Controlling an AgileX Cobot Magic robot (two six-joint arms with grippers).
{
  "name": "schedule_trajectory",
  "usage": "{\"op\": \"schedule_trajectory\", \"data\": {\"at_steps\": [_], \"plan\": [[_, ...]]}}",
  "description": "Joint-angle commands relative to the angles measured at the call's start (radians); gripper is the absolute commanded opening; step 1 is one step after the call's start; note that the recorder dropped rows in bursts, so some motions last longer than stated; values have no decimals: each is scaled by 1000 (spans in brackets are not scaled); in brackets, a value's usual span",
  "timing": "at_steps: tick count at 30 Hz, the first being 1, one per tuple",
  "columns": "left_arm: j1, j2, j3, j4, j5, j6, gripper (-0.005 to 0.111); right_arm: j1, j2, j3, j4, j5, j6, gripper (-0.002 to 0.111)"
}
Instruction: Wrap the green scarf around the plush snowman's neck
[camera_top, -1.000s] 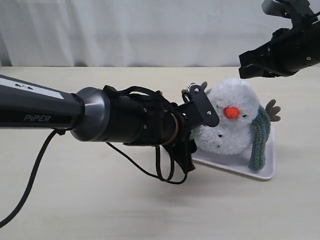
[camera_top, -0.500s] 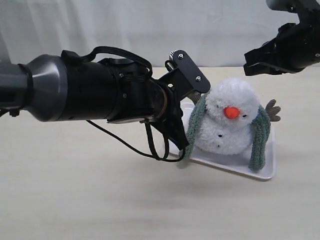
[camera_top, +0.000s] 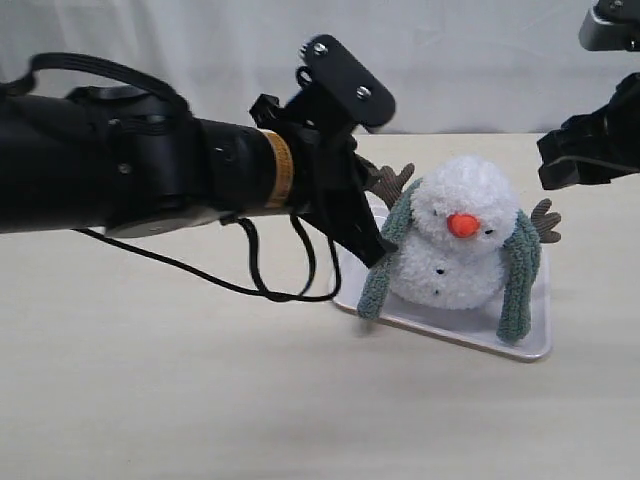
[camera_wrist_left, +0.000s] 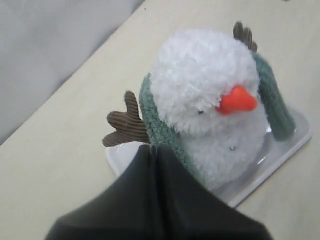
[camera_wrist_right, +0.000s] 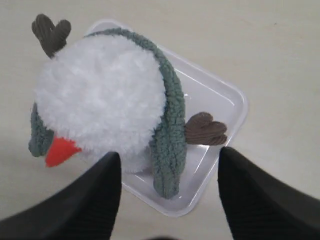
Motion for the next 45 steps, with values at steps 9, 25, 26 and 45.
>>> {"op": "schedule_trajectory", "data": {"at_steps": [9, 25, 26, 45], "plan": [[233, -80, 227, -6, -446, -94, 0, -169, 3, 312, 580, -167, -487, 55], [235, -80, 238, 59, -491, -54, 0, -157, 144, 455, 940, -436, -899, 55], [235, -80, 238, 59, -491, -48, 0, -157, 164, 455, 1003, -421, -992, 55], [235, 130, 221, 35, -713, 118, 0, -157, 236, 459, 1116, -324, -1275, 4]]}}
